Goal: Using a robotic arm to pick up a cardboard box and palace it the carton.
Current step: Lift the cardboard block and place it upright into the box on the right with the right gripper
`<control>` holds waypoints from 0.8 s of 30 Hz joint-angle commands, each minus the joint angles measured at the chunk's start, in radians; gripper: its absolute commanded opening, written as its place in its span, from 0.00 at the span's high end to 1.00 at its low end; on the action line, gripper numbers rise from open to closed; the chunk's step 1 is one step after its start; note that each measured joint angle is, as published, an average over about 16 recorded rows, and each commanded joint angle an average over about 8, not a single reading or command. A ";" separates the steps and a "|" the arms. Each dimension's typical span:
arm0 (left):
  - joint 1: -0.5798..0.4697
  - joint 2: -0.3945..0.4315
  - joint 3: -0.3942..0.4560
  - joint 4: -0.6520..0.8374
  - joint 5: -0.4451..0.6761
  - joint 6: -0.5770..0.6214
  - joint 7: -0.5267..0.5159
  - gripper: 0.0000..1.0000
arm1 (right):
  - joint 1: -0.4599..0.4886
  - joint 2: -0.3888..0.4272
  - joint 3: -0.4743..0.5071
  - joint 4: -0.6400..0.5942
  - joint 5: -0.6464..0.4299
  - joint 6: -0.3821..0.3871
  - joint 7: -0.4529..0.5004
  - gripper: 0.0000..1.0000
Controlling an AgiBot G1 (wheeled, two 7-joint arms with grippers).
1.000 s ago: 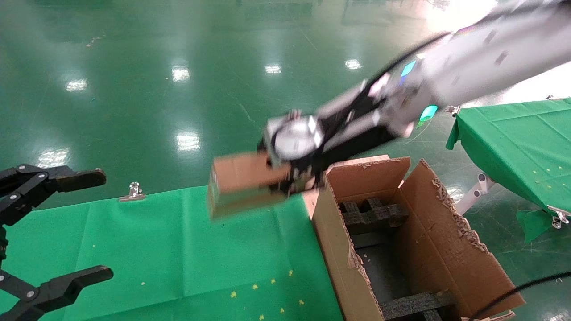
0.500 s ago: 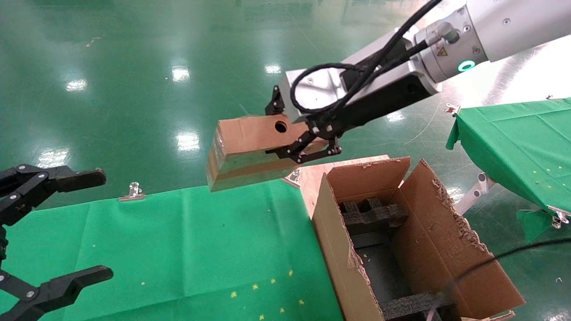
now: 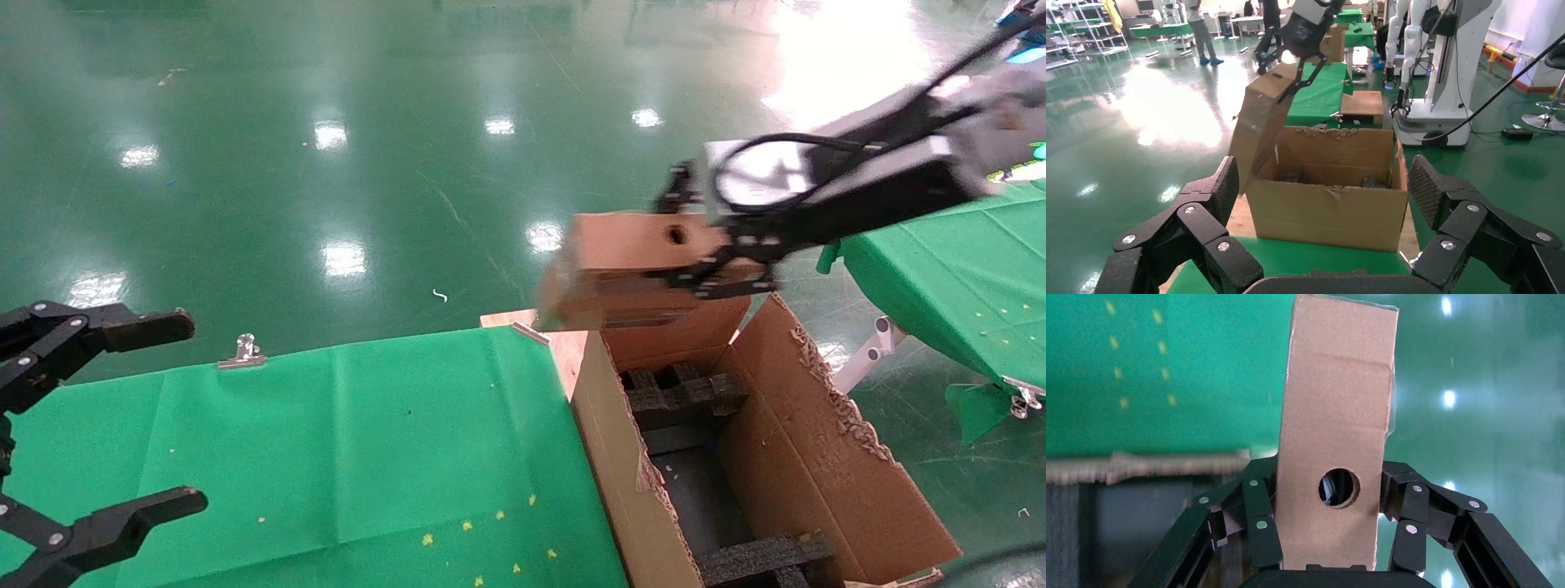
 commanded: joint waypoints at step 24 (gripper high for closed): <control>0.000 0.000 0.000 0.000 0.000 0.000 0.000 0.00 | -0.147 0.552 -0.177 0.190 0.144 0.290 0.501 1.00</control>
